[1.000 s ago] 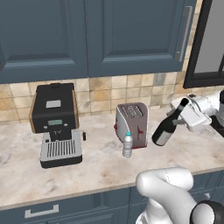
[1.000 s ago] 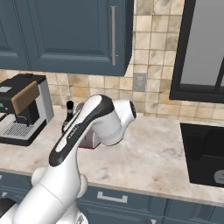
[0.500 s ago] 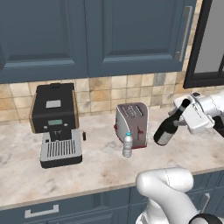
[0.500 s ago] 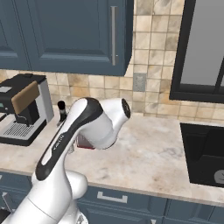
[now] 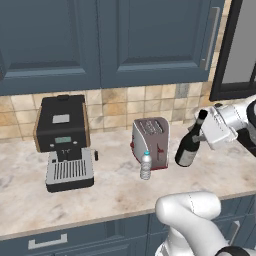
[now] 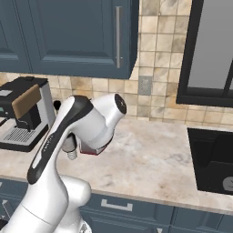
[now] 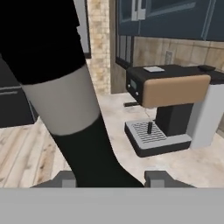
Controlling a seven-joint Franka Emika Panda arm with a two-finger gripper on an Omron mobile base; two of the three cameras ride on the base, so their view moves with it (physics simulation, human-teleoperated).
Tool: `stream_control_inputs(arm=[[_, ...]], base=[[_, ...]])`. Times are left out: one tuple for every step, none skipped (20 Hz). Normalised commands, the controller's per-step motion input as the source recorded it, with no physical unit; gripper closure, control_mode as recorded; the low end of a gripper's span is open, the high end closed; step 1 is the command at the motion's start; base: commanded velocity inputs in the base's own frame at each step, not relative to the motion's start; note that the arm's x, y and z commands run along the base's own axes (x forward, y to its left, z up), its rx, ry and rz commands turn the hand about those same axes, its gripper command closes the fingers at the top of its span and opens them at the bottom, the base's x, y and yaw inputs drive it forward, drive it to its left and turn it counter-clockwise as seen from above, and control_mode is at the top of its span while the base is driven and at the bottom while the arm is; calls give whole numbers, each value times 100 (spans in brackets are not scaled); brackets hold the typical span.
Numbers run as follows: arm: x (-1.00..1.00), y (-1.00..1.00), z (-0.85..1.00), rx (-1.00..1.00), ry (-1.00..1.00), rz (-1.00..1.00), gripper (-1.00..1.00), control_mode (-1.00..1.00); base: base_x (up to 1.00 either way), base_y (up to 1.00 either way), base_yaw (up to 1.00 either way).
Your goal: Place the drinks on the dining counter in a tight cluster.
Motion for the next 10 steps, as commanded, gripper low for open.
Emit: stream_control_inputs(arm=[[0, 0, 19, 0, 15, 0, 100, -100], [0, 0, 14, 0, 15, 0, 100, -100], [0, 0, 9, 0, 15, 0, 100, -100], [0, 0, 1, 0, 14, 0, 100, -100], [1, 0, 0, 0, 15, 0, 100, -100], [1, 0, 0, 0, 13, 0, 100, -100], [1, 0, 0, 0, 10, 0, 100, -100], [0, 0, 0, 0, 10, 0, 100, -100], [0, 0, 0, 0, 7, 0, 100, -100], [0, 0, 0, 0, 3, 0, 100, -100]], base=[[0, 0, 0], [0, 0, 0], [0, 0, 0], [0, 0, 0], [0, 0, 0], [0, 0, 0], [0, 0, 0], [0, 0, 0], [0, 0, 0], [0, 0, 0]])
